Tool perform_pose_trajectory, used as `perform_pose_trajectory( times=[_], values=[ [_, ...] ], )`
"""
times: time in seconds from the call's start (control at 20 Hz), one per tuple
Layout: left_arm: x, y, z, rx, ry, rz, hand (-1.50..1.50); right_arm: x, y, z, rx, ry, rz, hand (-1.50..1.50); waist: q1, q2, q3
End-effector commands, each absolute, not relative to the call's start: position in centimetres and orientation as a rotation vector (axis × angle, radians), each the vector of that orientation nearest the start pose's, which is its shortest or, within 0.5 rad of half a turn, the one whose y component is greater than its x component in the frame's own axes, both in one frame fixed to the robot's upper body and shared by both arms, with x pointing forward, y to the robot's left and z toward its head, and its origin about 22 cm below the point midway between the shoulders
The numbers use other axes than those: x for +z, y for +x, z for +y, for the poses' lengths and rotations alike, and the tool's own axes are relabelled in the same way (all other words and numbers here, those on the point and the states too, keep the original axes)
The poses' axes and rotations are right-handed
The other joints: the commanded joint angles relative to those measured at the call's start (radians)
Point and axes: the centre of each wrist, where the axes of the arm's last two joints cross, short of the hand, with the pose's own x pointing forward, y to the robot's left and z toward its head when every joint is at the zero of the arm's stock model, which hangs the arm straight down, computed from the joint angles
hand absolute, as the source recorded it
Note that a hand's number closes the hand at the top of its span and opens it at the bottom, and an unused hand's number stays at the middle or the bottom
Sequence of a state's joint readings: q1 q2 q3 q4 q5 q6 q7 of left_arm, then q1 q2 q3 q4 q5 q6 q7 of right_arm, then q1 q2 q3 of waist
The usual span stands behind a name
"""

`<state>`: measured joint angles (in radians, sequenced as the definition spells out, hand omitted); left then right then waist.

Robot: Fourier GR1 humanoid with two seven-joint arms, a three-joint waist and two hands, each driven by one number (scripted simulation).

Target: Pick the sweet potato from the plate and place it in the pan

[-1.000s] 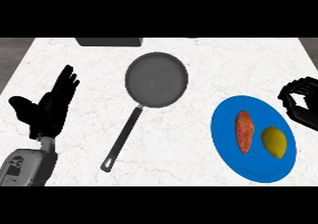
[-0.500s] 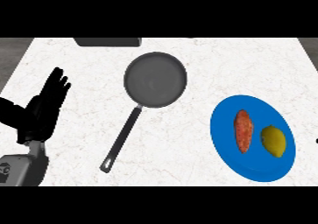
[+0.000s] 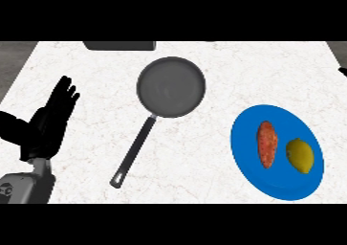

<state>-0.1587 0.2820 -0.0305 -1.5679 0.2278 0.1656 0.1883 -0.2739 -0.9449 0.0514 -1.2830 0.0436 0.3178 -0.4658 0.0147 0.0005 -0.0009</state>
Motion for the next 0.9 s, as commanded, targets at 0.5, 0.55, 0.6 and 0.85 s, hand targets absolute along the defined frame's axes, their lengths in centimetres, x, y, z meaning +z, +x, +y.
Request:
perform_pose_trajectory(
  times=[0.5, 0.55, 0.6, 0.85],
  values=[
    [6.0, 28.0, 26.3, 0.036, 0.084, -1.526, 0.00, 13.1, 31.4, -34.8, 1.610, -0.379, -1.106, -1.50, -0.003, 0.001, 0.000],
    [5.7, 27.6, 27.3, 0.027, 0.086, -1.529, 0.00, 13.1, 31.3, -34.6, 1.626, -0.364, -1.098, -1.50, -0.006, 0.000, 0.000],
    [4.3, 26.2, 27.0, 0.046, 0.106, -1.520, 0.00, 14.2, 31.3, -32.5, 1.633, -0.378, -1.119, -1.50, -0.008, -0.003, 0.000],
    [6.7, 28.2, 26.5, 0.032, 0.097, -1.523, 0.00, 15.0, 29.9, -32.7, 1.729, -0.443, -1.102, -1.50, -0.020, -0.002, 0.001]
  ],
)
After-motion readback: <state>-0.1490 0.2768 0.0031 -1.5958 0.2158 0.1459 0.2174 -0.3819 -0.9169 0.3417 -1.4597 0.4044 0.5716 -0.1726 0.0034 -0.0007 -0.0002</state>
